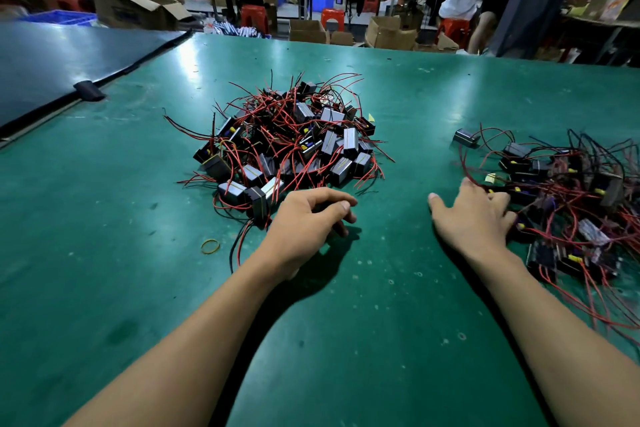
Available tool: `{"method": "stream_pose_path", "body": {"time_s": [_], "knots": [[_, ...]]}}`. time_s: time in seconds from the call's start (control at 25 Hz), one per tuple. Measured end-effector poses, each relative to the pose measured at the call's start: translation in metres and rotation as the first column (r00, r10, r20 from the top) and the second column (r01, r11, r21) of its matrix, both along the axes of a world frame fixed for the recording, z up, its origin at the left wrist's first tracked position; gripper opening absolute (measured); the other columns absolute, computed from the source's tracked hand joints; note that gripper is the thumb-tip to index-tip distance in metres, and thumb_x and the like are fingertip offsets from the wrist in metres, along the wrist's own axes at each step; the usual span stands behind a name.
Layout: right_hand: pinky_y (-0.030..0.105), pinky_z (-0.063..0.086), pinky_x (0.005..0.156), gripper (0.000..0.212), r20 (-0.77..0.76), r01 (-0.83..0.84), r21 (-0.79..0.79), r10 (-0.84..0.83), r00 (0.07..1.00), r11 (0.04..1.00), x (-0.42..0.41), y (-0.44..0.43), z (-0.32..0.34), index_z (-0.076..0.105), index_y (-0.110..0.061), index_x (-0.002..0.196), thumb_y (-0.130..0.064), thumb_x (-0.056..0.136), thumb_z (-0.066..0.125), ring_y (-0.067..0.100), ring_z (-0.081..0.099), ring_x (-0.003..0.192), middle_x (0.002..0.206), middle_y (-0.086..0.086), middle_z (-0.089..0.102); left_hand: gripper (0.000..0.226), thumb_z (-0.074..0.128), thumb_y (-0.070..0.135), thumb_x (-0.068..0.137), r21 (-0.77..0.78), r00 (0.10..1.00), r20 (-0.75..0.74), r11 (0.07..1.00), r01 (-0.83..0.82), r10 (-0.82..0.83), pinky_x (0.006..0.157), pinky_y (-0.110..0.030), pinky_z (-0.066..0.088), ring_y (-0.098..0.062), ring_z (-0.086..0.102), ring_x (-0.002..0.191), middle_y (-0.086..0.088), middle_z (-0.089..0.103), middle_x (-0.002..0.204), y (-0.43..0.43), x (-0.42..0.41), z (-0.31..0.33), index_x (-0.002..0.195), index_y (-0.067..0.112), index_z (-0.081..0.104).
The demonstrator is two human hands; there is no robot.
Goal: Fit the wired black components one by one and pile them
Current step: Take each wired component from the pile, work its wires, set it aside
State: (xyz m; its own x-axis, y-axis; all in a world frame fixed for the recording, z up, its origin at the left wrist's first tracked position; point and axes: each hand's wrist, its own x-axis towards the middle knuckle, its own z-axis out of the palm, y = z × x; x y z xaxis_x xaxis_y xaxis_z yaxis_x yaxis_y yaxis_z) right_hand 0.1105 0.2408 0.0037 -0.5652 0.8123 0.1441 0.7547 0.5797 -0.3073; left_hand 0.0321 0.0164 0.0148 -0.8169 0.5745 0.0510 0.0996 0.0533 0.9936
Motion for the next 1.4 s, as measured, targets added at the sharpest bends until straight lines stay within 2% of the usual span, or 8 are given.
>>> {"method": "stream_pose_path", "body": {"time_s": [0.2,0.4,0.48,0.56,0.88,1.08,1.24,1.4], "knots": [[0.043,0.031,0.100,0.044,-0.043,-0.123,0.067,0.126,0.991,0.990,-0.010,-0.024,0.000,0.057,-0.015,0.132,-0.042,0.098,0.050,0.035,0.038,0.126,0.137,0.011,0.056,0.014,0.059,0.005,0.094,0.044,0.998,0.049,0.998,-0.049,0.047,0.059,-0.023,0.051,-0.016,0.062,0.059,-0.012,0.073,0.080,0.003,-0.001,-0.001,0.097,0.006,0.073],[0.037,0.038,0.106,0.037,-0.451,-0.399,0.022,0.366,0.814,0.916,-0.056,-0.062,0.001,0.061,-0.015,0.133,-0.024,0.098,0.054,0.029,0.050,0.123,0.133,0.008,0.058,0.015,0.057,0.002,0.095,0.078,0.992,0.091,0.992,-0.100,0.092,0.057,-0.028,0.052,-0.018,0.059,0.055,-0.009,0.069,0.075,0.003,0.001,0.002,0.100,0.001,0.071],[0.037,0.036,0.106,0.041,-0.416,-0.438,0.026,0.408,0.813,0.899,-0.078,-0.062,0.007,0.058,-0.016,0.136,-0.023,0.095,0.056,0.028,0.046,0.124,0.136,0.006,0.056,0.016,0.055,0.002,0.096,0.086,0.991,0.101,0.991,-0.102,0.093,0.051,-0.025,0.051,-0.018,0.057,0.054,-0.012,0.067,0.076,0.002,0.001,0.004,0.101,-0.001,0.070],[0.040,0.036,0.104,0.049,-0.242,-0.452,0.004,0.439,0.865,0.892,-0.093,-0.054,0.008,0.053,-0.018,0.139,-0.025,0.091,0.059,0.030,0.042,0.126,0.139,0.005,0.051,0.016,0.054,0.001,0.096,0.106,0.990,0.113,0.989,-0.099,0.087,0.046,-0.023,0.048,-0.019,0.056,0.053,-0.015,0.065,0.078,0.001,0.001,0.005,0.101,-0.002,0.069],[0.040,0.042,0.096,0.052,-0.162,-0.376,-0.014,0.369,0.915,0.927,-0.088,-0.036,0.016,0.060,-0.024,0.122,-0.044,0.076,0.076,0.032,0.052,0.118,0.120,0.009,0.059,0.016,0.055,0.002,0.096,0.091,0.988,0.136,0.992,-0.085,0.072,0.045,-0.023,0.049,-0.018,0.056,0.056,-0.015,0.065,0.078,-0.001,0.003,0.006,0.100,-0.002,0.069],[0.041,0.049,0.096,0.048,-0.368,-0.453,-0.107,0.388,0.845,0.885,-0.069,-0.035,0.019,0.063,-0.022,0.120,-0.036,0.076,0.076,0.024,0.062,0.107,0.113,0.004,0.068,0.017,0.054,0.002,0.096,0.073,0.988,0.131,0.993,-0.095,0.085,0.054,-0.030,0.057,-0.018,0.059,0.057,-0.017,0.067,0.084,-0.001,0.004,0.008,0.103,-0.002,0.069],[0.028,0.050,0.087,0.036,-0.574,-0.469,-0.221,0.274,0.772,0.855,-0.073,-0.036,0.030,0.068,-0.018,0.113,-0.033,0.082,0.075,0.019,0.066,0.098,0.102,0.000,0.070,0.029,0.052,-0.002,0.097,0.062,0.989,0.139,0.996,-0.069,0.060,0.077,-0.042,0.061,-0.023,0.072,0.075,-0.017,0.065,0.116,0.001,0.005,0.010,0.124,0.004,0.060],[0.046,0.056,0.092,0.021,-0.709,-0.484,-0.394,0.077,0.701,0.781,-0.087,-0.040,0.061,0.071,-0.017,0.095,-0.034,0.083,0.069,0.025,0.068,0.090,0.094,0.003,0.072,0.044,0.050,-0.004,0.097,0.030,0.991,0.126,0.999,-0.042,0.038,0.088,-0.048,0.056,-0.030,0.072,0.091,-0.008,0.055,0.134,0.004,0.002,0.011,0.140,0.005,0.046]]}}
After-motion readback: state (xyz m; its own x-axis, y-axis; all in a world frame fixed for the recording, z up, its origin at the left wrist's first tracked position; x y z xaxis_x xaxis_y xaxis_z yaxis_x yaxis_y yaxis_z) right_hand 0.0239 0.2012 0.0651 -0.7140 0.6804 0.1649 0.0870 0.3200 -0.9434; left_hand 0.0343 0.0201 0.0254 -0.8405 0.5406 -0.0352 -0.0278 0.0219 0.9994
